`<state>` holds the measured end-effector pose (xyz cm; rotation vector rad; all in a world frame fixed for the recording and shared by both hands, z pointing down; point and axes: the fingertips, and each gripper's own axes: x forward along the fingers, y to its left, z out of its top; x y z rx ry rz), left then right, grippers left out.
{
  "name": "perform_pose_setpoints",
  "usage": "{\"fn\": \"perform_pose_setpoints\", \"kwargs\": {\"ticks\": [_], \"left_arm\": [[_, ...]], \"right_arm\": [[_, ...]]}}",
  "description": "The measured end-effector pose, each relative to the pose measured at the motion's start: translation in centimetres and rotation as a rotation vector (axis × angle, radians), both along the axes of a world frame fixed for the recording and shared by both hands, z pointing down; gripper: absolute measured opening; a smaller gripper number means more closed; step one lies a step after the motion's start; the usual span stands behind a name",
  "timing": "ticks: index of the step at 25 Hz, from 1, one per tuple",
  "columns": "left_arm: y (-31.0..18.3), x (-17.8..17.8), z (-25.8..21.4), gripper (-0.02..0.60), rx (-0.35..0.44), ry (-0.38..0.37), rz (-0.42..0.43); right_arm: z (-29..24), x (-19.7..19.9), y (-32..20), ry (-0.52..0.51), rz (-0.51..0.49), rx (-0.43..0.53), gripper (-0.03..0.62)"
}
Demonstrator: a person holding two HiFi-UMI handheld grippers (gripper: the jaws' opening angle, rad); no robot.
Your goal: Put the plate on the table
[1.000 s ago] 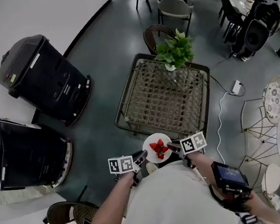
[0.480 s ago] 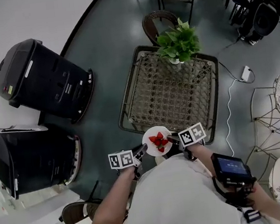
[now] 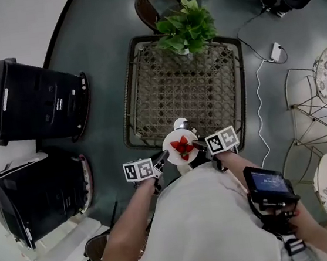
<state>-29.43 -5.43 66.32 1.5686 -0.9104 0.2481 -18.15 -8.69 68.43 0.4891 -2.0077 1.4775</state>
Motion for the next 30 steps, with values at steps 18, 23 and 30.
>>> {"fn": "perform_pose_setpoints", "kwargs": {"ticks": [18, 23, 30], "left_arm": [[-7.5, 2.2, 4.0, 0.025, -0.075, -0.014, 0.083], [-10.2, 2.6, 6.1, 0.026, -0.093, -0.028, 0.105], [-13.6, 2.9, 7.5, 0.029, -0.097, -0.057, 0.129]], "right_arm": [[3.3, 2.3, -6.8, 0.077, 0.052, 0.003, 0.053], [5.2, 2.9, -9.1, 0.085, 0.071, -0.003, 0.054], [6.3, 3.3, -12.3, 0.104, 0.112, 0.017, 0.054]]}}
